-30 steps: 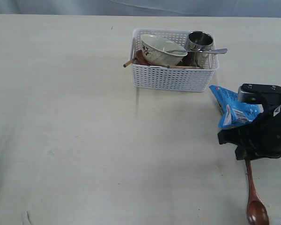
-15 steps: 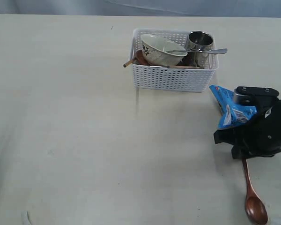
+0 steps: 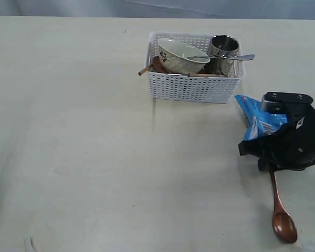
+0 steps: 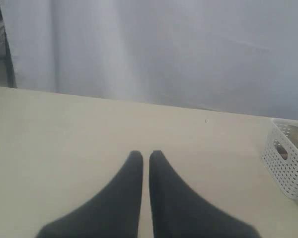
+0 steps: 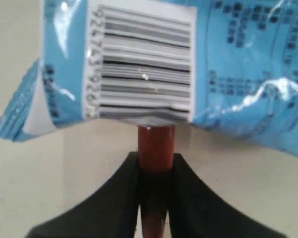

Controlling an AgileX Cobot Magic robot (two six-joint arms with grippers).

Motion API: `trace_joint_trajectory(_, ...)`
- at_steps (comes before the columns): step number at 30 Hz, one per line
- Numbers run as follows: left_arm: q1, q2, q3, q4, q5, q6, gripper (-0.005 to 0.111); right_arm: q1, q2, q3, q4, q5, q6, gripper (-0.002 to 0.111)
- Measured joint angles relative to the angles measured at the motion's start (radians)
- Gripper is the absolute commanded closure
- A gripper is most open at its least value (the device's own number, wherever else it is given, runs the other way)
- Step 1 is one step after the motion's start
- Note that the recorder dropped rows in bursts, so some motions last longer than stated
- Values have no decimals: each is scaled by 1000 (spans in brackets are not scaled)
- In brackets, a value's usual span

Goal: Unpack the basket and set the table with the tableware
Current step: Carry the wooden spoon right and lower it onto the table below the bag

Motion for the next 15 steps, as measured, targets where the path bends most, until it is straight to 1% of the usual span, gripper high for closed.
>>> trace_joint_trajectory(15,0,0,0,0,0,0,101,0,0,0,7,-58,0,109)
